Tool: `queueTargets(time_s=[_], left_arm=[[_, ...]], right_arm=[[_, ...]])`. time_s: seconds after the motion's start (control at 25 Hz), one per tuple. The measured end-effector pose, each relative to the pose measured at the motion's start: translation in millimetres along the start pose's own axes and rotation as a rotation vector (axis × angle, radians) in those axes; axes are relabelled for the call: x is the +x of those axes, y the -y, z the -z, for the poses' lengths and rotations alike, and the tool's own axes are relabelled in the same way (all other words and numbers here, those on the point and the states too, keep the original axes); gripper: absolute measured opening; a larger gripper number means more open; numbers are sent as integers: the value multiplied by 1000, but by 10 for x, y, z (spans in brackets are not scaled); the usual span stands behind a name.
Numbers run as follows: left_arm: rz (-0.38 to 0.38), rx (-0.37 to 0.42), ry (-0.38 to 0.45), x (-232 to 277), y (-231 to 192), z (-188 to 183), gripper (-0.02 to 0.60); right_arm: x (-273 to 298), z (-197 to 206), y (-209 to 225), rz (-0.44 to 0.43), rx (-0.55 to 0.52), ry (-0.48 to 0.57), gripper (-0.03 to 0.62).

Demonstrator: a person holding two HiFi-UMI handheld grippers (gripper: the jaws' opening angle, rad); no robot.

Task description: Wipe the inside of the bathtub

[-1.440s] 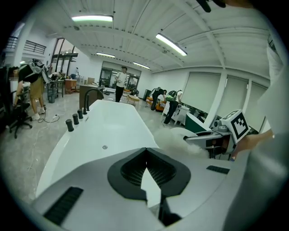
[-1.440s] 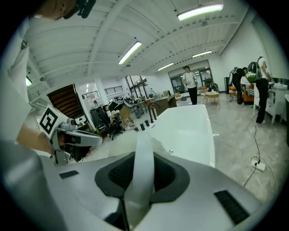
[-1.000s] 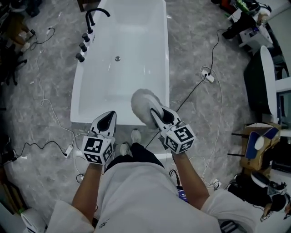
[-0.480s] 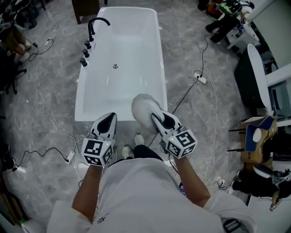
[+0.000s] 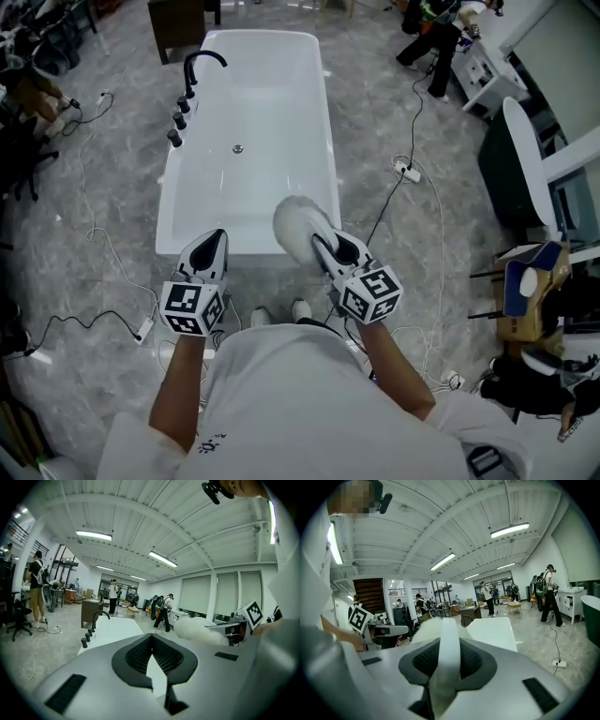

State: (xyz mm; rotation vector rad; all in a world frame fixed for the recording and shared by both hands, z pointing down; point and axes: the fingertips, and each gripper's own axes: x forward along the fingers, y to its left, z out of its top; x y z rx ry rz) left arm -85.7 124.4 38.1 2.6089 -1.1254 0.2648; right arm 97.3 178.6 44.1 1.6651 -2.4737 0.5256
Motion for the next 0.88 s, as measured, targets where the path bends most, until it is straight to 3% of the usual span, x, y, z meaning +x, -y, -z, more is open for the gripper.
queueTargets(time_s=[0.4,0.88], left_arm=[[-58,0,-6,37,68,-1,12],[-84,5,10,67,188,-46,12]], right_arm=[[-140,-42,388,29,-5,-2,97],[-222,-85,477,12,-38,10,97]])
